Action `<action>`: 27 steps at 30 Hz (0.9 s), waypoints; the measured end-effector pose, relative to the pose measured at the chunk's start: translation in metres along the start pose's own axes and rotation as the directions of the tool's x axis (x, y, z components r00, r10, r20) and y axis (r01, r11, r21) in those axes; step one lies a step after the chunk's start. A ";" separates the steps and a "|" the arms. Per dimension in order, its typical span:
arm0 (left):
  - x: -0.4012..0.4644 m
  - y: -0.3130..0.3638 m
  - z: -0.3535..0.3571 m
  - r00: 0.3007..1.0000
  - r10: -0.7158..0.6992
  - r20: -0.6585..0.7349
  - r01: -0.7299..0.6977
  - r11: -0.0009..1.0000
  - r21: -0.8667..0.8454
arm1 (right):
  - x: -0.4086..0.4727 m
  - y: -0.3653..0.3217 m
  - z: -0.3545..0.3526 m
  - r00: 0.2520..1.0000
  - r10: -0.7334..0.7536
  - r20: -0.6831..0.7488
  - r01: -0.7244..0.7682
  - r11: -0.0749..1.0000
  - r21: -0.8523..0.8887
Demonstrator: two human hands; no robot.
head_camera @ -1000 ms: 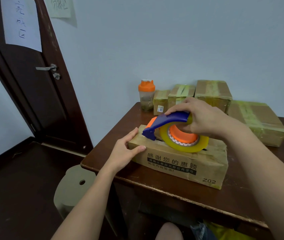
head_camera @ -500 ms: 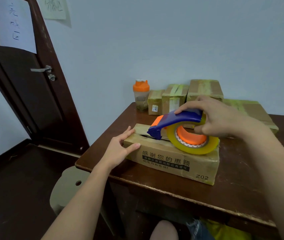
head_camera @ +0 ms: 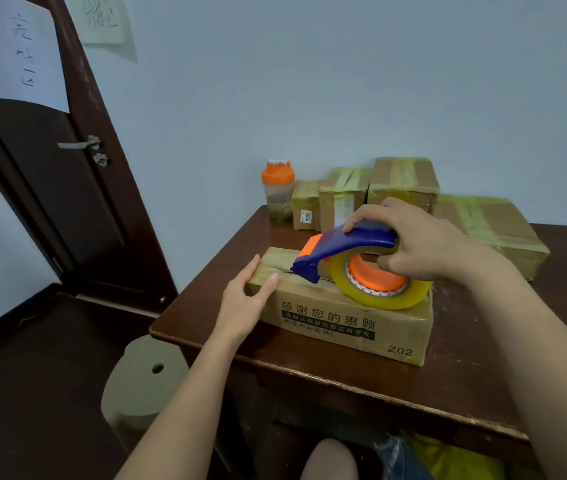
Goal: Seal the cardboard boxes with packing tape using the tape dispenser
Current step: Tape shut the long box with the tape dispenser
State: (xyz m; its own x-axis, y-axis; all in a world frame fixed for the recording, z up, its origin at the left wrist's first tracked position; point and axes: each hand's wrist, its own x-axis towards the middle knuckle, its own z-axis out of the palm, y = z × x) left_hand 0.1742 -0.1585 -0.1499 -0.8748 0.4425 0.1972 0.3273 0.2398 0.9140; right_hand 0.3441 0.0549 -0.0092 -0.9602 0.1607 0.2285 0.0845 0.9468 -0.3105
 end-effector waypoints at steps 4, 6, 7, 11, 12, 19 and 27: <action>-0.004 -0.006 0.004 0.995 -0.019 -0.102 0.025 0.998 0.060 | -0.003 0.002 -0.006 1.000 0.010 0.009 -0.010 1.000 0.008; -0.004 -0.006 0.005 0.991 -0.019 -0.130 0.036 0.990 0.135 | -0.004 0.002 -0.008 1.000 0.008 0.016 -0.008 1.000 0.008; -0.004 -0.004 0.004 0.991 -0.017 -0.134 0.041 0.984 0.176 | -0.004 0.002 -0.008 1.000 0.007 0.022 -0.007 1.000 0.008; -0.003 0.003 0.001 0.990 -0.003 -0.140 0.047 0.950 0.310 | -0.015 0.009 -0.018 1.000 0.008 -0.014 -0.008 0.999 0.040; -0.003 0.004 0.000 0.990 -0.008 -0.139 0.053 0.945 0.324 | -0.019 0.012 -0.024 0.999 0.013 -0.035 -0.011 0.998 0.056; -0.003 0.008 0.003 0.994 -0.027 -0.109 0.063 0.938 0.341 | -0.043 0.032 -0.025 0.996 0.038 -0.079 -0.032 0.997 0.073; -0.001 0.013 0.006 0.972 0.234 0.031 -0.210 0.798 0.564 | -0.043 0.033 -0.021 0.992 0.048 -0.118 -0.034 0.993 0.112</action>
State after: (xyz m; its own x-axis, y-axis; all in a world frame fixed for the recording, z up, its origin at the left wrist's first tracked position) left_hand 0.1811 -0.1508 -0.1398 -0.7626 0.5128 0.3944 0.6466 0.5863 0.4881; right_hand 0.3939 0.0848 -0.0099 -0.9170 0.2373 0.3207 0.0871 0.9036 -0.4194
